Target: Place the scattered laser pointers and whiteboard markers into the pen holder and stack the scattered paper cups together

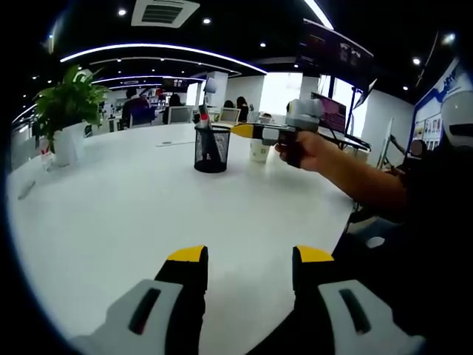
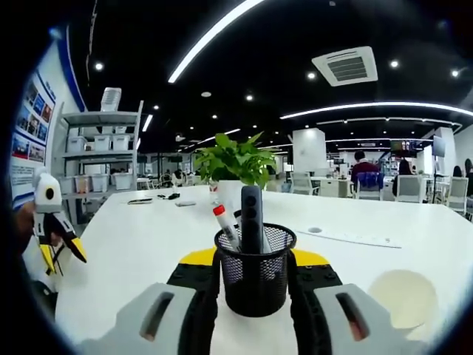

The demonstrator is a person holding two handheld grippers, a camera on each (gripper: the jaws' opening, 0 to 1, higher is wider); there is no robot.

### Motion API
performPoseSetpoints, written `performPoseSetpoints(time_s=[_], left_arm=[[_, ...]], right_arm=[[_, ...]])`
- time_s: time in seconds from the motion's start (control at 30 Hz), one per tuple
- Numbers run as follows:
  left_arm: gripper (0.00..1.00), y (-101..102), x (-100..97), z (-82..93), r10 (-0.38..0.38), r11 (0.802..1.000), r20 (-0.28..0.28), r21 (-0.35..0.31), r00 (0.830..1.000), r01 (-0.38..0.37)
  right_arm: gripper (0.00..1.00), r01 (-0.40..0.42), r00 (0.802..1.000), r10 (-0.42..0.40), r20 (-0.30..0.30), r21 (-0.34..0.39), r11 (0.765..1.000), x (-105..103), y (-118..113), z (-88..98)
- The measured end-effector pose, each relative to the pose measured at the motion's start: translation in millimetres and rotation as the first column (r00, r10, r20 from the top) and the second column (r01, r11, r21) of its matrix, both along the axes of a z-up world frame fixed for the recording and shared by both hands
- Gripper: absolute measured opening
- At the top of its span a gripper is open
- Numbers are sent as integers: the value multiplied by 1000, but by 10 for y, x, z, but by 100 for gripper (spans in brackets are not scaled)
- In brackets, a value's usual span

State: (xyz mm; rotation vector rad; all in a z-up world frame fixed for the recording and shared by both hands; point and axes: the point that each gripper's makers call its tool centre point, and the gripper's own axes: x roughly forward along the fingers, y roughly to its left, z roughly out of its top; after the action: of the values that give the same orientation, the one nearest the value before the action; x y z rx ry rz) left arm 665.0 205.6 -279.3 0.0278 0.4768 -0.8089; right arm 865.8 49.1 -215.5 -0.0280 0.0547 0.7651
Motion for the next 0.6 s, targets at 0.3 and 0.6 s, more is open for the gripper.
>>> performPoseSetpoints(time_s=[0.3,0.6], left_arm=[[47,-10,22,3,-2,1000,-1,-2,1000,2],[47,-5,34,-4,1,1000,-3,-5,1000,-1]], right_arm=[[39,-11,1000,11,8,-2,1000,-87,13,8],[39,-12,1000,12,15,-12,1000,-175,-13,5]])
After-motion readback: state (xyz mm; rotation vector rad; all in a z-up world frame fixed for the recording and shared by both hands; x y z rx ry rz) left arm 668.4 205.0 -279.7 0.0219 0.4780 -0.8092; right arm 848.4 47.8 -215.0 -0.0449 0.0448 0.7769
